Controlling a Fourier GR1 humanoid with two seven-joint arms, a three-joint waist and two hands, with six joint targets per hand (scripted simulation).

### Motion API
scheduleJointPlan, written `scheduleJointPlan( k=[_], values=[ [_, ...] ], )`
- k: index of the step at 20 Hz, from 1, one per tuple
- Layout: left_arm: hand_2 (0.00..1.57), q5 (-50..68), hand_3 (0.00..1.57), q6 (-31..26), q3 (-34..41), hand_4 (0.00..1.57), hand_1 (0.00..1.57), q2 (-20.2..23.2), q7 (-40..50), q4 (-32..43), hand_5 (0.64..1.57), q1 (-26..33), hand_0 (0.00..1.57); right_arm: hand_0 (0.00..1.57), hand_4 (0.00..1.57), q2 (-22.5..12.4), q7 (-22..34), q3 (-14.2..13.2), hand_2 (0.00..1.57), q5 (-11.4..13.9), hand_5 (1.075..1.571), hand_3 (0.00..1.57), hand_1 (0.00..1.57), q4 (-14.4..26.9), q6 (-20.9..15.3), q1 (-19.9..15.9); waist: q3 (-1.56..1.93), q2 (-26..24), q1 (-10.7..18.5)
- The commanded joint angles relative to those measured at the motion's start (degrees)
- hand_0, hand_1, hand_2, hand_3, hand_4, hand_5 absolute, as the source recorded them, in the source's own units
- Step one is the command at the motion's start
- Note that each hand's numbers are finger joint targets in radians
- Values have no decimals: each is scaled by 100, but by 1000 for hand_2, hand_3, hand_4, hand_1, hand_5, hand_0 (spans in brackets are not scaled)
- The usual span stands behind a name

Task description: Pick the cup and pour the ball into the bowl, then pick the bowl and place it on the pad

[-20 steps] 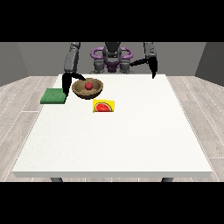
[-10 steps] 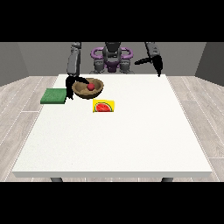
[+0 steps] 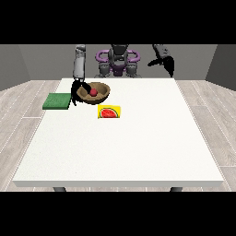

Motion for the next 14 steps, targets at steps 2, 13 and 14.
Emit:
scheduleJointPlan(
  k=[2,13,14],
  values=[
    [0,8,0,20,6,898,0,-62,90,160,1466,-17,0,1571,898,-442,1534,340,1571,712,1566,1256,1571,260,-867,66,175,-100,17],
    [0,338,0,-71,946,1006,0,546,-196,1446,1407,694,0,1571,816,-853,5039,1218,1571,1052,1568,785,1571,-1139,185,-906,196,-1634,-1477],
    [0,295,0,75,773,1003,0,259,-155,1222,1407,740,0,1571,808,-1198,4949,948,1571,885,1567,744,1571,-1047,413,-893,203,-1539,-1313]
  ],
)
